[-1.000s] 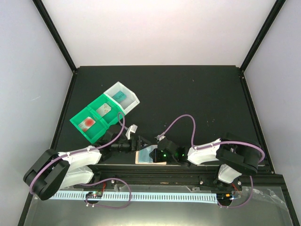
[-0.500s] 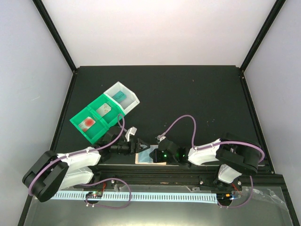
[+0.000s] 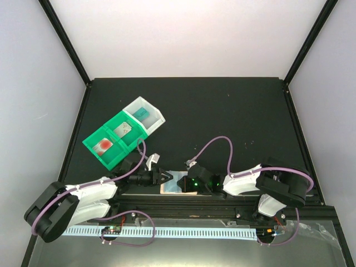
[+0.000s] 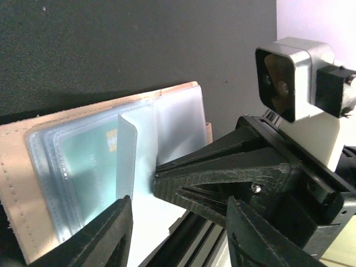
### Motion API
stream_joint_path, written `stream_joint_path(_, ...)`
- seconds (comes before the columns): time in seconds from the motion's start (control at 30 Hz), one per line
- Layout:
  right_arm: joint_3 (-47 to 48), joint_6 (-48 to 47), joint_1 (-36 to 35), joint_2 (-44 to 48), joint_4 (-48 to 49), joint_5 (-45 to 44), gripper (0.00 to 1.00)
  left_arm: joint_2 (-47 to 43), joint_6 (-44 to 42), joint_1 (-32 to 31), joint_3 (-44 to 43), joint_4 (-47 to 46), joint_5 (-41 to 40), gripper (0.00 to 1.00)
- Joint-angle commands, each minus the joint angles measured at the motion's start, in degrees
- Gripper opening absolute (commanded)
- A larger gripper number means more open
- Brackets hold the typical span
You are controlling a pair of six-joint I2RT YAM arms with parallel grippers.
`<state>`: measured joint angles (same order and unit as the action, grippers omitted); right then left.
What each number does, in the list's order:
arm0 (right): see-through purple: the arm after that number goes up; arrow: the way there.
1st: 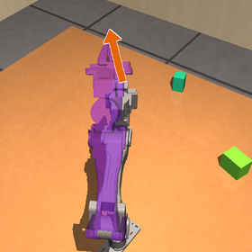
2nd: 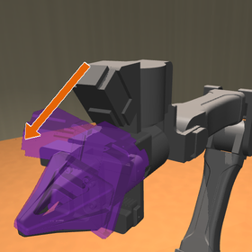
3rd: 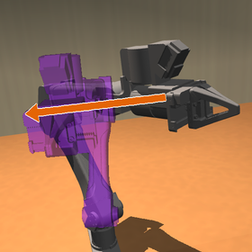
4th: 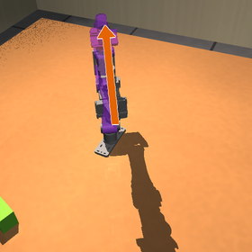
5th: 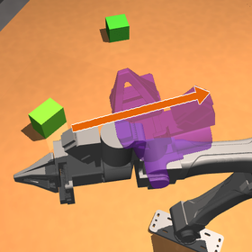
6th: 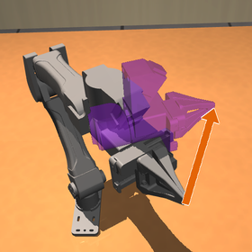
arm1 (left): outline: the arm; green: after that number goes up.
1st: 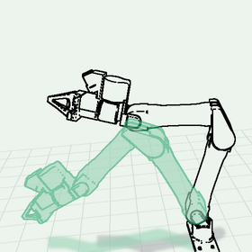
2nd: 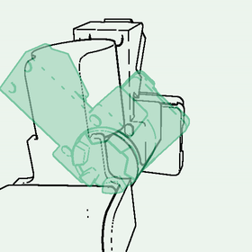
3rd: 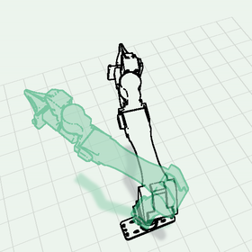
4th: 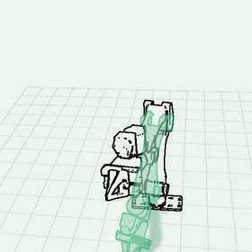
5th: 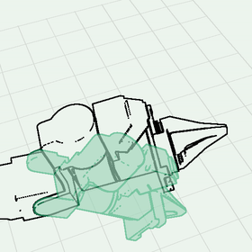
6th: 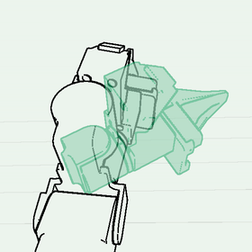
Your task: Take the credit cards out of the card holder
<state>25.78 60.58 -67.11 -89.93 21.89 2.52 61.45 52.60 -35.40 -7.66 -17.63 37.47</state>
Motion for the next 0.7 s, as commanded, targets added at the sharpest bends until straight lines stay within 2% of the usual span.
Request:
stream_joint_path(0.0, -0.89, 0.25, -0.12, 1.1, -0.26, -2.15, 0.04, 1.52, 0.05, -0.69, 0.55, -3.03, -0.5, 0.44)
stream_joint_path(0.13, -0.91, 0.13, -0.12, 2.26, -1.24, -2.43, 0.07, 2.15, 0.07, -0.77, 0.46, -2.56, -1.3, 0.26)
stream_joint_path(0.3, -0.44, -0.65, -0.11, 5.02, -4.11, -2.57, 0.13, 1.75, -1.99, -0.75, -0.86, 1.75, -3.64, 0.2)
stream_joint_path(0.5, -0.43, -2.73, -0.12, 10.9, -11.81, -6.14, 0.25, 2.46, -2.38, -0.74, -1.08, 2.12, -4.12, 0.25)
stream_joint_path(0.57, -0.08, -3.68, -0.09, 12.73, -15.08, -7.94, 0.27, 2.59, -2.46, -0.75, -1.17, 2.19, -4.25, 0.29)
stream_joint_path(0.67, 0.06, -4.54, -0.08, 15.83, -20.8, -11.74, 0.29, 2.72, -2.88, -0.79, -1.39, 2.78, -4.77, 0.29)
